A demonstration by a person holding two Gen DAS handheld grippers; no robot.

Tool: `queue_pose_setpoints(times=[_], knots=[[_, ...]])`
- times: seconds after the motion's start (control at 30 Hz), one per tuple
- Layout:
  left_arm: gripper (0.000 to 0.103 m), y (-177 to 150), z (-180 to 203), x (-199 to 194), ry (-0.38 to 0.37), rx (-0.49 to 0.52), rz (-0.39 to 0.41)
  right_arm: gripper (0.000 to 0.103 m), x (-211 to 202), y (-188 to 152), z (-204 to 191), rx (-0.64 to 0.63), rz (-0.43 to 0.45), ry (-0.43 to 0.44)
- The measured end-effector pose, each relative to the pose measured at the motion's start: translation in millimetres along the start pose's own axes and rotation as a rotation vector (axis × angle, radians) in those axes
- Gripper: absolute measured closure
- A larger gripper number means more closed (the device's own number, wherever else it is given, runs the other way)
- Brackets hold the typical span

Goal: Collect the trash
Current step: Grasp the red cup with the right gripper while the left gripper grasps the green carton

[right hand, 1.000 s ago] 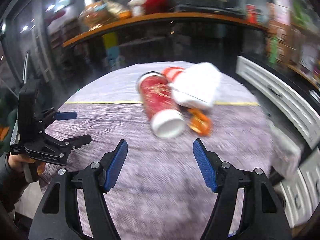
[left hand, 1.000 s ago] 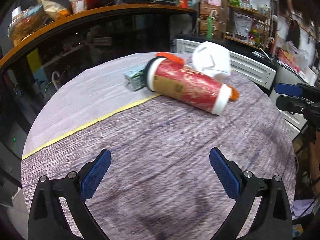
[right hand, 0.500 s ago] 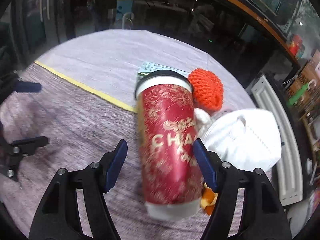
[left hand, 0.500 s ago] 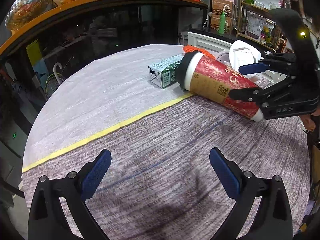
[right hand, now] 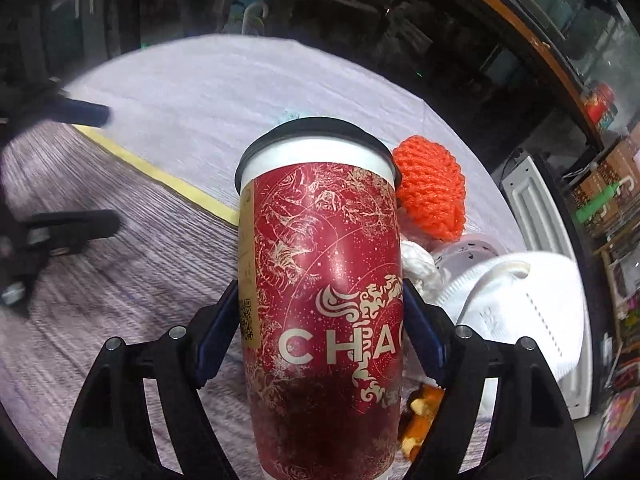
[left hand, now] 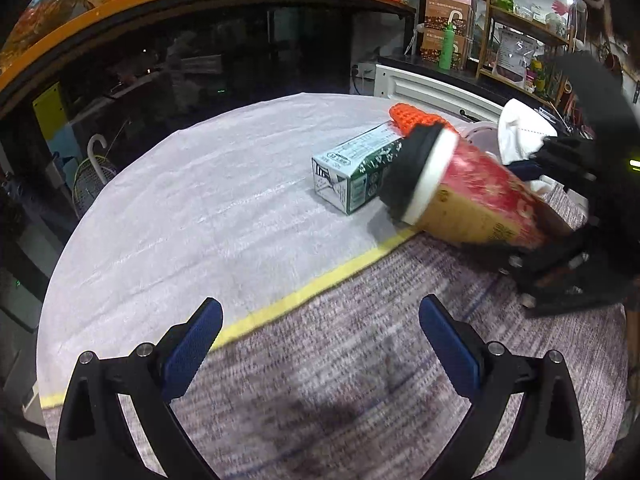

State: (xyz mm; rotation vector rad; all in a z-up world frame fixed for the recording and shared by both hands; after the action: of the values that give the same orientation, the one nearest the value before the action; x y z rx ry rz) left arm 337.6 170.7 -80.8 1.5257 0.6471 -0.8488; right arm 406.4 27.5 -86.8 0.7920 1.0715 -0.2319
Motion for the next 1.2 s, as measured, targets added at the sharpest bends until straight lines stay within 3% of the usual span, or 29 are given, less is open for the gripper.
queue_pose_setpoints(times=[0.23, 0.43, 0.6, 0.8, 0.87, 1.0, 1.2], knots=[[0.006, 45.3, 3.4, 28.0, -0.01, 0.081, -0.006, 0.026, -70.4, -34.7, 19.2, 0.128, 0.15, 0.104], [0.006, 85.7, 33.3, 69.2, -0.063, 0.192, -0.108, 0.026, -102.6, -79.9, 37.3, 0.228, 0.187, 0.132], [0.006, 100.0, 53.8, 103.9, 0.015, 0.321, -0.187, 0.026, -109.1, -111.5, 47.4, 0.281, 0.18, 0.139], [0.01, 109.8, 66.0, 127.3, 0.055, 0.392, -0.247, 0.026, -107.4, -131.5, 44.7, 0.315, 0.185, 0.157], [0.013, 113.5, 70.3, 127.9, 0.054, 0.394, -0.24, 0.026, -103.1, -130.0, 46.8, 0.329, 0.184, 0.161], [0.031, 115.2, 72.5, 122.9, 0.06, 0.38, -0.23, 0.026, -98.9, -137.0, 51.0, 0.364, 0.184, 0.178], [0.049, 103.5, 73.9, 110.1, 0.097, 0.394, -0.213, 0.026, -102.6, -145.2, 50.4, 0.388, 0.192, 0.187]])
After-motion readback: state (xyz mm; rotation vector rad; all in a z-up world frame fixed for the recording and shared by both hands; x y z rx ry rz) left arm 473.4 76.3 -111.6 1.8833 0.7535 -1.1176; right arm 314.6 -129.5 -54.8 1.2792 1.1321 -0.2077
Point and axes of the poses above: each gripper's, at about its wrist camera, not at the fingertips, and x roughly the way its jaws point, z to its right, y to its top, the point moved 6 cm from there along x, roughly the way its jaws point, and after that the axes turned 5 degrees about -z, right-handed, at the moved point
